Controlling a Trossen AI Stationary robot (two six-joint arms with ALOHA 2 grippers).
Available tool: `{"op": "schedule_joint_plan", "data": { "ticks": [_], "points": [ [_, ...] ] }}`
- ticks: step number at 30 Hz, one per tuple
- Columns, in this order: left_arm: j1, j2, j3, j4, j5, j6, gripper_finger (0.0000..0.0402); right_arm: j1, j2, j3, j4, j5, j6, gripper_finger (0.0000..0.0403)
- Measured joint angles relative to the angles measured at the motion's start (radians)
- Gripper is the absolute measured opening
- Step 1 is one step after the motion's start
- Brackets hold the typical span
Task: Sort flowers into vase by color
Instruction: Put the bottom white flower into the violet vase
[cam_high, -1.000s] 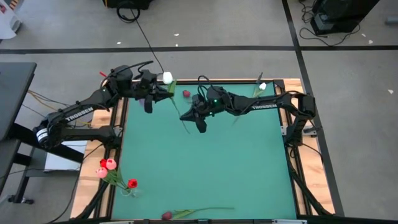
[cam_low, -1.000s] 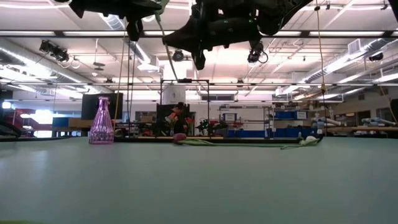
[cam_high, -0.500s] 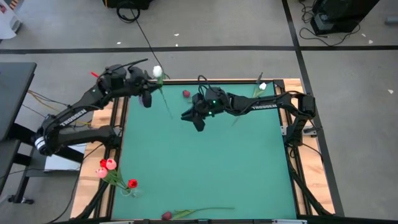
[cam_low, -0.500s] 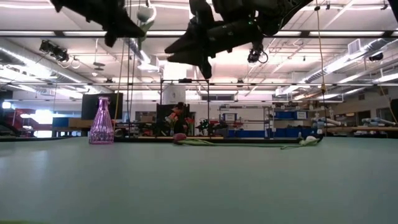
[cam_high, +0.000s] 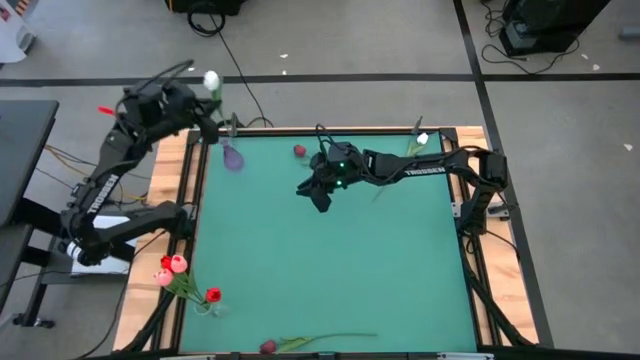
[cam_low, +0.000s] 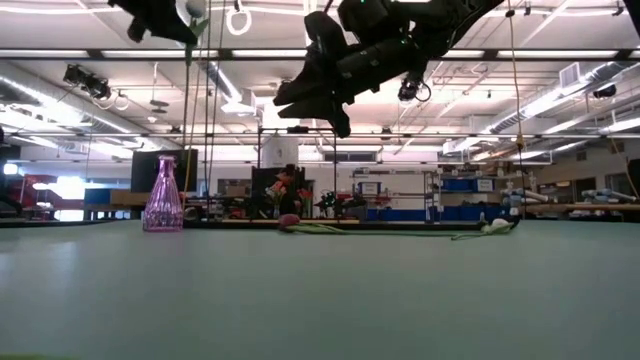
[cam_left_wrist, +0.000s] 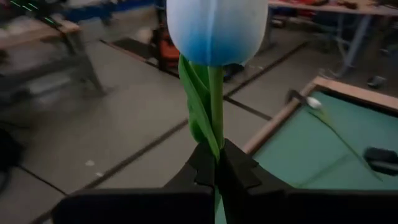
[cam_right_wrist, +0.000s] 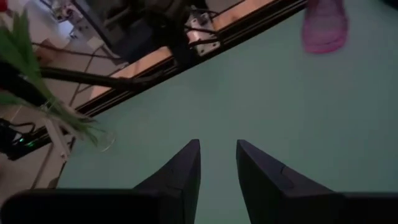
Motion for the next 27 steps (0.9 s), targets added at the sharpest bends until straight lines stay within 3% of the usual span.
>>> {"op": "schedule_joint_plan", "data": {
  "ticks": [11,27],
  "points": [
    [0.155,0.049,0.048,0.002,0.071,0.041,0.0006,-0.026,0.0,0.0,0.002,-0.005,0.011,0.0112],
    [0.16,0.053,0.048,-0.003,0.083,0.051,0.0009,-0.035,0.0,0.0,0.001,-0.016,0.013,0.0112]
  ]
}}
